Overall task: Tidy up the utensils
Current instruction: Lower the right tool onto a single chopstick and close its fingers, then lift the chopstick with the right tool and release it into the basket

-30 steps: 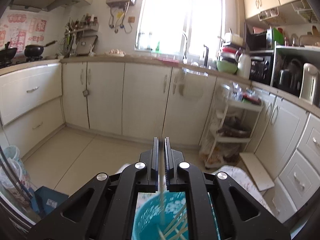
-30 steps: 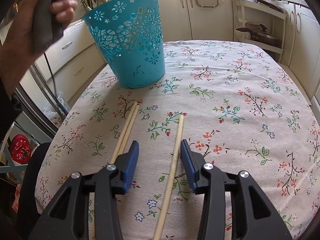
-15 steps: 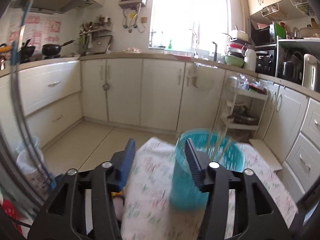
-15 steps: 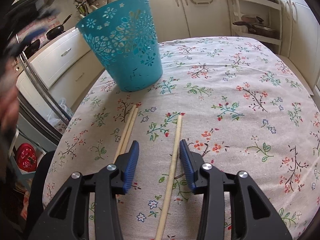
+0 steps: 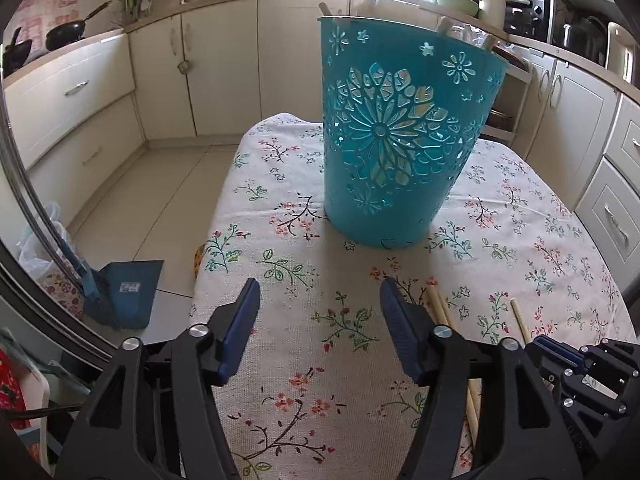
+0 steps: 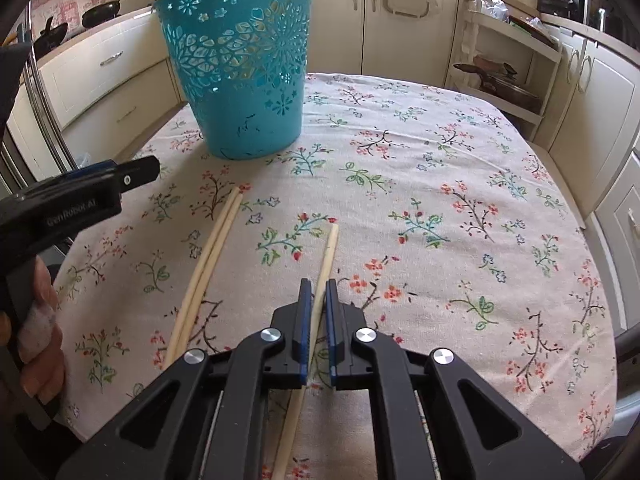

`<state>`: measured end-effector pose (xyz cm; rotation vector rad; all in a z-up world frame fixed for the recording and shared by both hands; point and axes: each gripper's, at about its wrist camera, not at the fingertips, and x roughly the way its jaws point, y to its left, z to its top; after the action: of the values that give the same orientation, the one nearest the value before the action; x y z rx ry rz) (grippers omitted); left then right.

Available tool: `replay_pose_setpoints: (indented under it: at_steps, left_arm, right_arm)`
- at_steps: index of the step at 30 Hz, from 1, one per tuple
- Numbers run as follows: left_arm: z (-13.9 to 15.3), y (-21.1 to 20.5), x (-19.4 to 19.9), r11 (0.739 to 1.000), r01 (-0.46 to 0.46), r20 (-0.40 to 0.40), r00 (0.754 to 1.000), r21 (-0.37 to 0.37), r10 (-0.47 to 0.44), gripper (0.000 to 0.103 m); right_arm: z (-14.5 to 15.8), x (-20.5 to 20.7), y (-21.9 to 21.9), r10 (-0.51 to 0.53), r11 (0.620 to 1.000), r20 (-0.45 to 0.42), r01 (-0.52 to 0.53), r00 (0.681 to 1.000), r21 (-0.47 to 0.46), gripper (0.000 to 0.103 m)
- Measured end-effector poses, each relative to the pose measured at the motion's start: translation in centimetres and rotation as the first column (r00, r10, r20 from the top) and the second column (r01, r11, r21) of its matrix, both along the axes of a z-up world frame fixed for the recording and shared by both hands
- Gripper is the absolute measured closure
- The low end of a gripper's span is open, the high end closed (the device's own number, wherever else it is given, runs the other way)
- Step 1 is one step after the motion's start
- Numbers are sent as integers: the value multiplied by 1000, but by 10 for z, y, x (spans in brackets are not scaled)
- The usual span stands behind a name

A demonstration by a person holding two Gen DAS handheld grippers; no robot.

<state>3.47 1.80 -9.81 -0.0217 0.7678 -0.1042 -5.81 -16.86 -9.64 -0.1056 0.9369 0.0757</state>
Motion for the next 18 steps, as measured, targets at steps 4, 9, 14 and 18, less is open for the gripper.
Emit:
replay_pose_setpoints:
  at_steps: [4, 9, 14, 18]
  left_arm:
    - [-4, -2, 6, 1000, -5, -27, 1000, -9, 5, 36]
    - [-3, -8, 6, 1000, 10, -33, 999, 18, -9, 32]
    - [-2, -18, 2, 997, 34, -21, 999, 69, -33, 30]
    - [-2, -19, 4, 997, 29, -30, 999, 70, -27, 29]
  right_arm:
    - [1, 2, -5, -17, 999, -23, 19, 1000, 47, 96]
    - [2, 0, -5, -1, 999, -42, 2, 999, 34, 96]
    - [2, -2, -6, -12, 999, -34, 14, 999, 44, 97]
    - [4, -1, -24, -48, 982, -67, 59, 997, 177, 97]
